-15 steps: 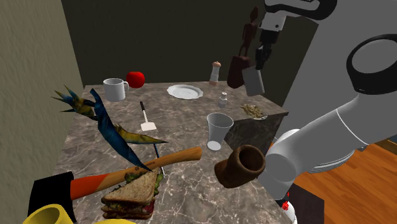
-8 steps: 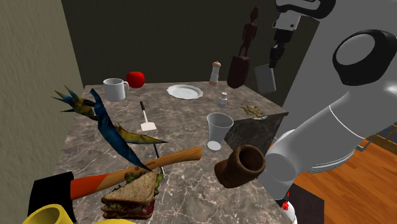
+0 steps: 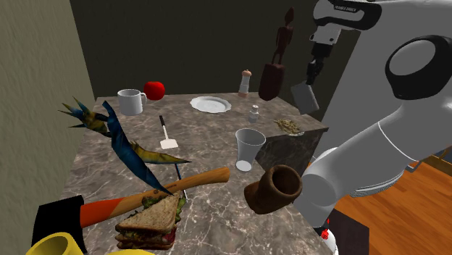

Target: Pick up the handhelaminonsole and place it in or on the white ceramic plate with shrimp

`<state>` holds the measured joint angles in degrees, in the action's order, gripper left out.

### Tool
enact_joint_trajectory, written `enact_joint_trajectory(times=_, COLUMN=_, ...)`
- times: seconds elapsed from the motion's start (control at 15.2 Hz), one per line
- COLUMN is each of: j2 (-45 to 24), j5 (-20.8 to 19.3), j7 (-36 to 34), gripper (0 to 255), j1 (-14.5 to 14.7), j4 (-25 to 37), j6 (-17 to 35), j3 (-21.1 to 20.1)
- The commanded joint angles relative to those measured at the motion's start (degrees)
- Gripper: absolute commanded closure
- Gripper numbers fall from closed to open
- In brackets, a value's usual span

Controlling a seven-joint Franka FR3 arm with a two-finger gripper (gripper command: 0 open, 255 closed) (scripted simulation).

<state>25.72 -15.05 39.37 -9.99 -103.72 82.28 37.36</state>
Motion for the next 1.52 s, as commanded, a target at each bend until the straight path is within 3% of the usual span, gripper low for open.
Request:
enact_joint_trajectory(times=0.0, j2=0.5, j5=-0.3, j7=-0.2, gripper=255, j1=-0.2, j4=-1.8, j6=1.4, j3=0.1)
enact_joint_trajectory(times=1.06, j2=3.7, j5=-2.6, j7=-1.8, gripper=255, j1=-1.6, j4=-16.3, j6=13.0, j3=1.3)
enact_joint_trajectory(times=1.45, j2=3.7, j5=-2.6, j7=-1.8, gripper=255, j1=-1.6, j4=-16.3, j6=13.0, j3=1.3)
